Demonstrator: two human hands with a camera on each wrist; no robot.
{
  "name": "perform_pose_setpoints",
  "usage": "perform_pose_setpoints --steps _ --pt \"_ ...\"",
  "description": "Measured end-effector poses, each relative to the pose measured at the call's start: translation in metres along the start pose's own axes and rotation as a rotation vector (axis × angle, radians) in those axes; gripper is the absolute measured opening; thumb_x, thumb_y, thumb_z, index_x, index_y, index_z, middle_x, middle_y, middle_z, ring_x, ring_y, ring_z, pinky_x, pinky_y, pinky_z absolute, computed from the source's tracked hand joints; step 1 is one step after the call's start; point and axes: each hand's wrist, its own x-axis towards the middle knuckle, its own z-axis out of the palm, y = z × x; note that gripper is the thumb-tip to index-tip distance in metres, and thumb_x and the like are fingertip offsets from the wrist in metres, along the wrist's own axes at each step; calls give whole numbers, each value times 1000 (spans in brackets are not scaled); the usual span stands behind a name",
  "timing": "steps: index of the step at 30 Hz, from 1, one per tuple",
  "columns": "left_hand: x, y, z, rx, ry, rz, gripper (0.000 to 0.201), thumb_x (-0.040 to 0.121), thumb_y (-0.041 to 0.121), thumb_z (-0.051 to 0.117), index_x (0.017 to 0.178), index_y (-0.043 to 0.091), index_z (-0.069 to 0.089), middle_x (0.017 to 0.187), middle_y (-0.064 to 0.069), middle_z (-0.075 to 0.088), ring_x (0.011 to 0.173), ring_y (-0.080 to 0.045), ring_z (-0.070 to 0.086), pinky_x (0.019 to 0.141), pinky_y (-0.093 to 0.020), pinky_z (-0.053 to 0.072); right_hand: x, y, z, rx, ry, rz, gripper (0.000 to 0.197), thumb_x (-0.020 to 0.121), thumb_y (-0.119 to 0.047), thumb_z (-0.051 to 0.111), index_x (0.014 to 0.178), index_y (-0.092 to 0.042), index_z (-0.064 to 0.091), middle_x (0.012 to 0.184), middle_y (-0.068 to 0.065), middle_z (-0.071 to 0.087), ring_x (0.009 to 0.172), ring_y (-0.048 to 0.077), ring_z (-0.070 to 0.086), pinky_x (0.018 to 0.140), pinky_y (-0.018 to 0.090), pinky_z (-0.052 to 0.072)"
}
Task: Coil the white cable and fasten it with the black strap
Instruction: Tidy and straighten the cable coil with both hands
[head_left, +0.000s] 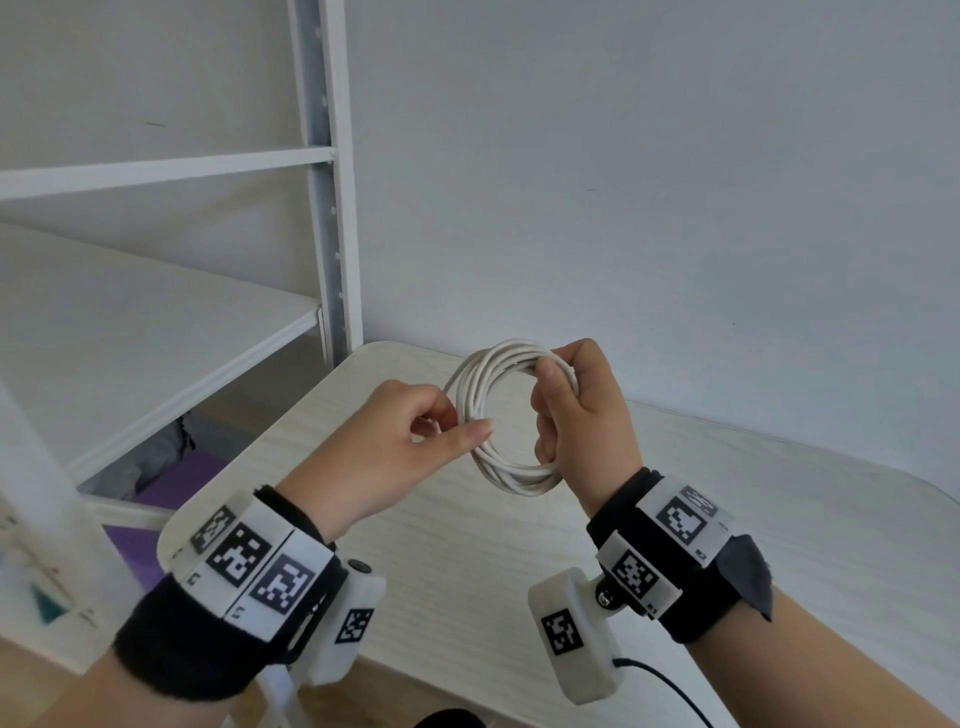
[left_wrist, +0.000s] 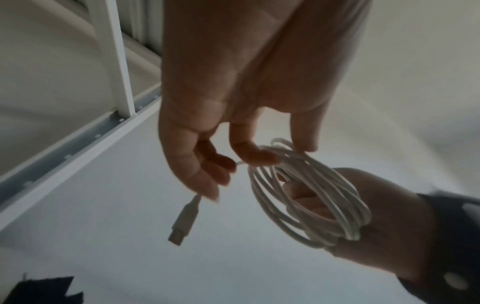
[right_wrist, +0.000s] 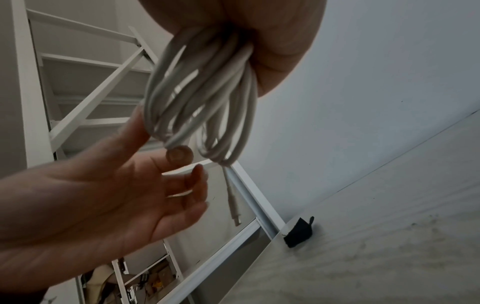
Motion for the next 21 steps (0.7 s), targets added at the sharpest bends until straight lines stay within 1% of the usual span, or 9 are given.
perform_pose_setpoints --steps 2,4,6,7,9,11,13,17,21 --pt "1 0 1 -9 121 -6 34 75 60 52 81 27 57 103 6 54 94 3 54 73 -14 40 0 0 -1 -7 -3 4 13 95 -17 42 82 -14 39 62 2 40 43 14 26 41 25 21" --pt "4 -2 0 -71 216 -20 16 88 40 53 97 28 56 111 12 52 93 10 51 70 -8 38 0 0 -1 -13 -9 9 15 95 -16 42 81 -15 39 61 2 39 43 15 26 42 25 21" --pt "10 -10 -1 -84 156 -53 30 94 27 52 124 25 52 120 15 55 97 8 54 77 -10 40 -1 0 0 -16 -15 11 15 95 -16 42 81 -15 39 61 2 39 44 15 26 42 26 21" --pt "13 -15 0 -63 85 -69 36 94 23 53 130 23 50 121 13 59 101 2 57 84 -16 43 -1 -1 0 -14 -18 12 15 95 -16 42 81 -15 39 61 2 39 44 15 26 42 26 20" --pt "15 -21 3 -54 -9 -86 32 92 15 56 124 19 58 106 6 71 96 -4 65 89 -28 50 -1 -2 1 -4 -22 12 15 95 -16 42 81 -14 39 61 1 39 43 14 25 42 25 20" --pt "15 -23 4 -177 -27 -116 18 89 5 60 101 16 67 79 5 75 73 -1 69 73 -23 57 0 -2 0 -6 -20 6 15 95 -16 42 81 -14 38 61 1 39 42 13 25 41 24 20" --pt "12 -21 5 -335 -23 -138 14 87 -1 62 91 10 68 68 4 74 63 -4 69 61 -17 56 1 -1 0 -10 -11 0 15 95 -16 42 81 -14 38 61 1 39 40 11 24 41 24 20" --pt "6 -15 12 -656 58 -158 10 85 -2 61 89 6 67 81 -7 70 67 -12 70 64 -18 57 1 1 1 -20 14 -16 12 95 -16 42 84 -12 40 62 3 40 40 12 26 41 26 23" --pt "2 -14 21 -810 88 -160 12 86 -1 60 93 5 66 88 -12 68 73 -14 71 70 -20 56 1 2 2 -20 37 -34 12 95 -17 42 85 -13 41 62 2 41 39 11 28 39 24 26"
